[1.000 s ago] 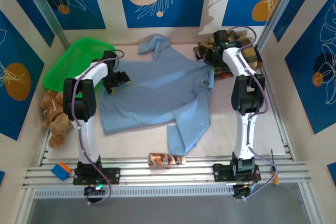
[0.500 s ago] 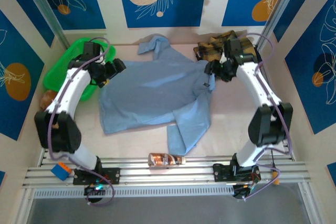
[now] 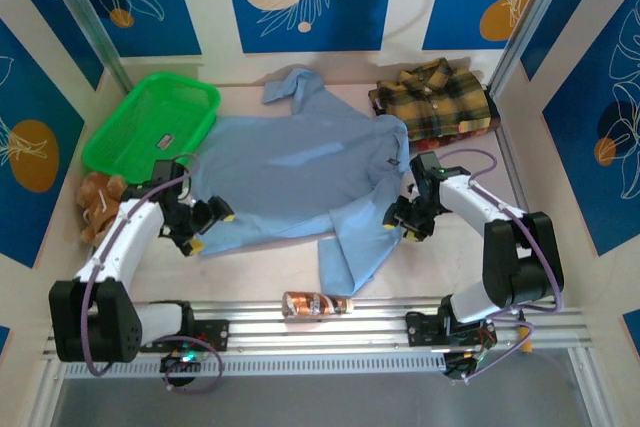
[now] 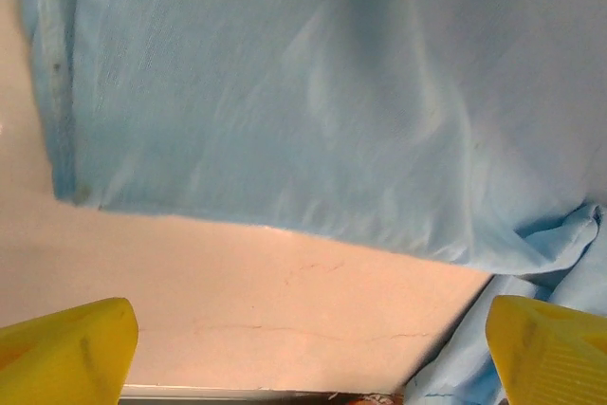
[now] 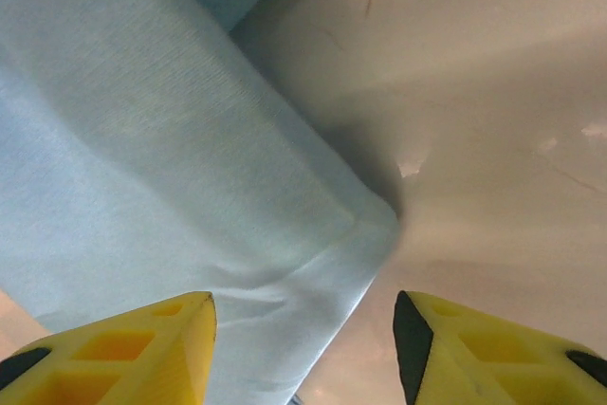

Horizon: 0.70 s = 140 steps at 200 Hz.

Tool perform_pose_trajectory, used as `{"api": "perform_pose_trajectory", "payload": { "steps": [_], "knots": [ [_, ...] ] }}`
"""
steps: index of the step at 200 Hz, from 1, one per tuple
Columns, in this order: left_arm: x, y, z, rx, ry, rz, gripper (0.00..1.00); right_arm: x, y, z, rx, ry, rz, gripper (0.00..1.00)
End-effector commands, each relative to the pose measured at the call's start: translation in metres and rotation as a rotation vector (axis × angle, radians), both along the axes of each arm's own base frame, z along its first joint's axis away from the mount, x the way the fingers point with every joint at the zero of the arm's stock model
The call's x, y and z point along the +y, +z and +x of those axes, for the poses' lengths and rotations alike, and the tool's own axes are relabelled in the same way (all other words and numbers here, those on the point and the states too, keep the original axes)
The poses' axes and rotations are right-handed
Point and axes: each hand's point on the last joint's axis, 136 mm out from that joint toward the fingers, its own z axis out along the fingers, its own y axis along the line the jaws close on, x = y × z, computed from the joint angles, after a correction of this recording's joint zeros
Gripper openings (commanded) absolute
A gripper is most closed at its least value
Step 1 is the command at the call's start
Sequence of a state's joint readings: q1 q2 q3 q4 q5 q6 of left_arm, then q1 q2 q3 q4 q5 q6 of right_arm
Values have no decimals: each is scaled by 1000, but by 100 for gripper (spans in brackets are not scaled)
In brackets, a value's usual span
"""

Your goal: Fold and stack the long sleeve shirts

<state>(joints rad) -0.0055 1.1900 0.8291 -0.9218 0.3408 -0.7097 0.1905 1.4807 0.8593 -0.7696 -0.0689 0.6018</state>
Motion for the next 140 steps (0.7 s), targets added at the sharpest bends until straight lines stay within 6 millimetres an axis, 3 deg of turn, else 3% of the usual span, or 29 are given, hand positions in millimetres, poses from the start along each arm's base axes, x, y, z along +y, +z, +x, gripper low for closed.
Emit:
{"api": "perform_pose_trajectory", "payload": {
  "steps": [1, 48, 105, 128, 140],
  "knots": [
    [2, -1, -16, 22, 57, -28, 94, 2, -1, 1, -31, -12, 17, 52],
    [13, -13, -36, 48, 117, -14, 93, -9, -9, 11, -68, -21, 9, 49],
    [21, -29, -48, 71, 175, 1, 92, 0, -15, 27, -111, 27, 54, 42],
    [27, -32, -48, 72, 198, 22, 92, 1, -21, 29, -114, 34, 48, 34],
    [28, -34, -47, 71, 209, 21, 92, 0, -21, 30, -108, 32, 39, 24]
  ]
}}
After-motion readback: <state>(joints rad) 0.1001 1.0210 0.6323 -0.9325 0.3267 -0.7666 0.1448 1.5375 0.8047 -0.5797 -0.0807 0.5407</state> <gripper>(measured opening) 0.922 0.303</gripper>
